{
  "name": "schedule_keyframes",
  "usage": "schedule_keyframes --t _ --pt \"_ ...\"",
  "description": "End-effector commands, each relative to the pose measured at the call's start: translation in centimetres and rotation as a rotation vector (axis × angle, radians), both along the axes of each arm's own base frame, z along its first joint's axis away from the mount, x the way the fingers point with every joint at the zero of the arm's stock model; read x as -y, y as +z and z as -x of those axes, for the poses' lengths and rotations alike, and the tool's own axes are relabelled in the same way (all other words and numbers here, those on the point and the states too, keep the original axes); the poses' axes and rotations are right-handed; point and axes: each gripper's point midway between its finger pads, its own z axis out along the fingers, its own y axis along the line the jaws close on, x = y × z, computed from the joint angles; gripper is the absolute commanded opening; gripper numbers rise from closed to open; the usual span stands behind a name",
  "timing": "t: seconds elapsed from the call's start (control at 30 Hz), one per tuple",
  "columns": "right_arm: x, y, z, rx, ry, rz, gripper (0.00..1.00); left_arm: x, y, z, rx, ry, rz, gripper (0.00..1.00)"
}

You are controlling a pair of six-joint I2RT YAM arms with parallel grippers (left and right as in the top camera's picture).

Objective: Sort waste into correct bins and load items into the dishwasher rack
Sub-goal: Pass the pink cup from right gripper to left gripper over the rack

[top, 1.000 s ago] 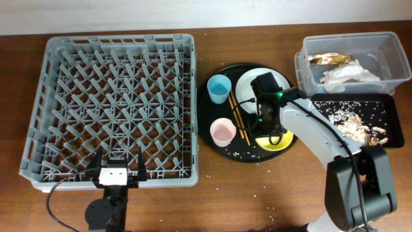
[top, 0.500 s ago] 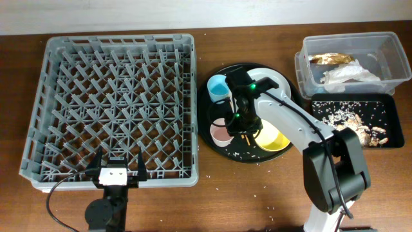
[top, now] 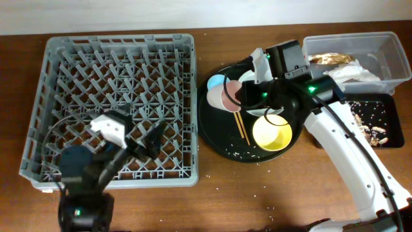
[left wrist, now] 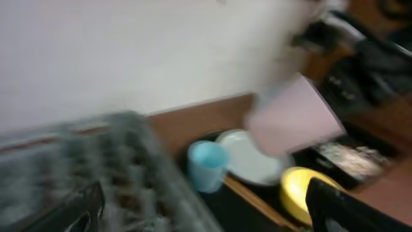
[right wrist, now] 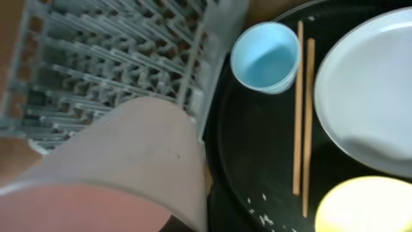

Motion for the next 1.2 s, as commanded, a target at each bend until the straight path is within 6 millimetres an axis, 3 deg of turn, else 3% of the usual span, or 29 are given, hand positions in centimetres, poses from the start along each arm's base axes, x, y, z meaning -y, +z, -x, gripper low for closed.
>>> schedule_keyframes --t 0.0,0.1,0.13,0.17,0.27,0.33,0.4,0.47,0.5,0.57,0.63,0.9,0.97,1.07,1.1,1.13,1.17 --pt "-0.9 1.3 -0.1 0.034 0.042 -0.050 0.04 6.6 0.0 3.9 -0.181 -0.552 0.228 0.99" --pt "-2.0 2.0 0.3 0.034 0.090 -0.114 0.04 7.8 1.5 2.3 -0.680 -0.546 0.677 0.99" --pt "-2.9 2.5 0.4 0.038 0.123 -0.160 0.04 7.8 1.1 2.1 -0.786 -0.524 0.748 0.99" --pt "-3.7 2.9 0.4 0.038 0.150 -0.210 0.04 7.5 1.1 1.3 -0.802 -0.482 0.789 0.99" --pt "-5.6 2.4 0.3 -0.010 0.237 -0.315 0.04 7.8 0.9 2.1 -0.834 -0.516 0.773 0.99" --pt "-7.7 3.3 1.3 -0.030 0.420 -0.504 0.04 7.8 -0.3 1.9 -0.869 -0.494 0.767 0.99" --pt "-6.6 3.1 0.0 -0.008 0.453 -0.566 0.04 7.7 -2.9 0.9 -0.948 -0.447 0.773 0.99" --pt "-5.2 3.5 -0.1 0.004 0.544 -0.693 0.04 7.0 -5.3 -0.7 -1.014 -0.392 0.806 0.99" --pt "-5.1 3.3 -0.1 -0.012 0.565 -0.732 0.04 6.9 -5.6 -1.2 -1.017 -0.387 0.814 0.99" --pt "-6.2 0.2 -0.5 -0.101 0.562 -0.745 0.04 6.9 -4.4 -2.2 -0.928 -0.435 0.811 0.99" --pt "-7.6 -1.3 -0.3 -0.134 0.597 -0.761 0.04 6.9 -3.5 -2.3 -0.870 -0.458 0.798 0.99" --pt "-10.9 -1.0 1.7 -0.143 0.689 -0.762 0.04 6.7 -3.6 -3.0 -0.845 -0.422 0.804 0.99" --pt "-13.3 -1.8 3.2 -0.147 0.725 -0.712 0.04 6.6 -3.6 -3.1 -0.851 -0.415 0.813 0.99" --pt "-14.7 -1.7 3.1 -0.151 0.714 -0.695 0.04 6.7 -3.6 -2.9 -0.870 -0.419 0.822 0.99" --pt "-15.0 -2.1 3.1 -0.157 0.697 -0.676 0.04 6.7 -3.6 -2.8 -0.873 -0.425 0.819 0.97" --pt "-15.2 -2.2 3.0 -0.153 0.691 -0.666 0.04 6.7 -3.6 -2.8 -0.874 -0.427 0.818 0.80" --pt "-15.2 -2.2 2.8 -0.158 0.681 -0.666 0.04 6.7 -3.6 -2.8 -0.874 -0.427 0.818 0.52"
